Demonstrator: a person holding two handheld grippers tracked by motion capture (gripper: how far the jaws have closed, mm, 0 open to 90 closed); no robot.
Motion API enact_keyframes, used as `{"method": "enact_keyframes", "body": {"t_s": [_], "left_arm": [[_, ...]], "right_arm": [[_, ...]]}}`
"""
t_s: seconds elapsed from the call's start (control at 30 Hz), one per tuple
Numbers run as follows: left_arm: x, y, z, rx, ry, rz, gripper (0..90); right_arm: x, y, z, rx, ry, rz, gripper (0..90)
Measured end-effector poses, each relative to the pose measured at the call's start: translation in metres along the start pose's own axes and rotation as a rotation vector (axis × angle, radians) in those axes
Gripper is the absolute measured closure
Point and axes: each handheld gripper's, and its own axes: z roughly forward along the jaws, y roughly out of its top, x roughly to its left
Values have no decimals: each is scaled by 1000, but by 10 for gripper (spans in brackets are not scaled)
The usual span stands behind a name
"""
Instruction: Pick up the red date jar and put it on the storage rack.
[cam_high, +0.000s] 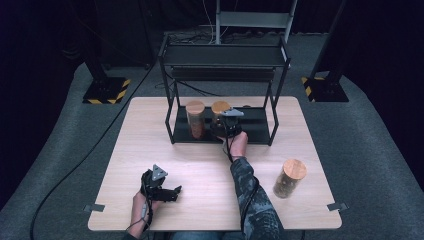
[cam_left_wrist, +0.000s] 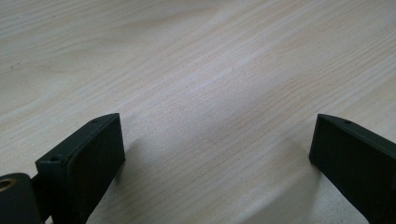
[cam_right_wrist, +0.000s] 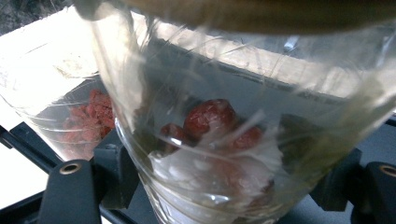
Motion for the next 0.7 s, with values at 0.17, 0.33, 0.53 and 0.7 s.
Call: {"method": "enact_keyframes", "body": {"t_s": [0.17, 0.33, 0.53, 0.7], "left_arm": [[0, 0, 0, 0, 0, -1, 26], [0, 0, 0, 0, 1, -3, 26], [0, 0, 0, -1, 2, -3, 26], [0, 0, 0, -2, 2, -4, 25]], "right_arm": [[0, 1, 0, 10, 3, -1, 246], [0, 2, 0, 14, 0, 2, 245], [0, 3, 0, 27, -1, 0, 242], [-2, 7, -3, 74, 11, 23, 124]]}}
